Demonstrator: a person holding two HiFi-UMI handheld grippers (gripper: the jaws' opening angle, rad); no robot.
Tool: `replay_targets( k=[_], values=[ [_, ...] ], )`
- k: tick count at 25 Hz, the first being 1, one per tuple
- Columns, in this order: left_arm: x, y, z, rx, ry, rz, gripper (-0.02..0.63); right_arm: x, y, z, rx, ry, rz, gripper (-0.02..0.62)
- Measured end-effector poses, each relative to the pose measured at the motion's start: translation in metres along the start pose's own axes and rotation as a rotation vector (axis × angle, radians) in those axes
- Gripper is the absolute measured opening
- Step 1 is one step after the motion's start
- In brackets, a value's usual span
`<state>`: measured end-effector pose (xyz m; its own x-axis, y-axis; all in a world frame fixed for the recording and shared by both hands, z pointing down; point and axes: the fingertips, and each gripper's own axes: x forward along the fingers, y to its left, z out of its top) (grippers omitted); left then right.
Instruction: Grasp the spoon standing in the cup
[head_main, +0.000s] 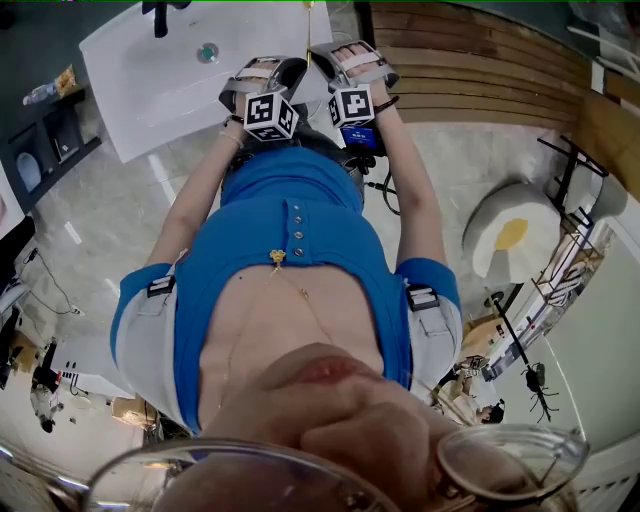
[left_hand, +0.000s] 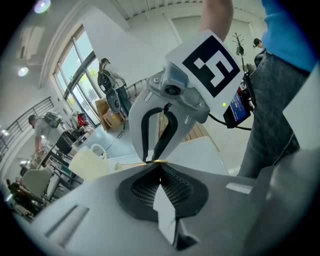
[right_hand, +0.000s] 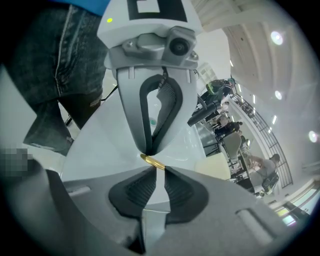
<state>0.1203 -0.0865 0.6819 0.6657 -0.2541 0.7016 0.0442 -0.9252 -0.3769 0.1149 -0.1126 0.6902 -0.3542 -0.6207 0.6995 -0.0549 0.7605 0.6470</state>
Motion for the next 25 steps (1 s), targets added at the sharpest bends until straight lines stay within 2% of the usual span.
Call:
replay_targets(
  k=[13, 25],
  values=[
    [0.013, -0.017, -0.009, -0.053, 0.037, -0.051, 0.0, 0.012, 0.023, -0.005, 0.012, 0.013, 0.07, 0.064],
    [0.02, -0.023, -0.014, -0.13, 0.051, -0.093, 0.0, 0.008, 0.024, -0.008, 0.103, 0.042, 0.167, 0.077]
  ],
)
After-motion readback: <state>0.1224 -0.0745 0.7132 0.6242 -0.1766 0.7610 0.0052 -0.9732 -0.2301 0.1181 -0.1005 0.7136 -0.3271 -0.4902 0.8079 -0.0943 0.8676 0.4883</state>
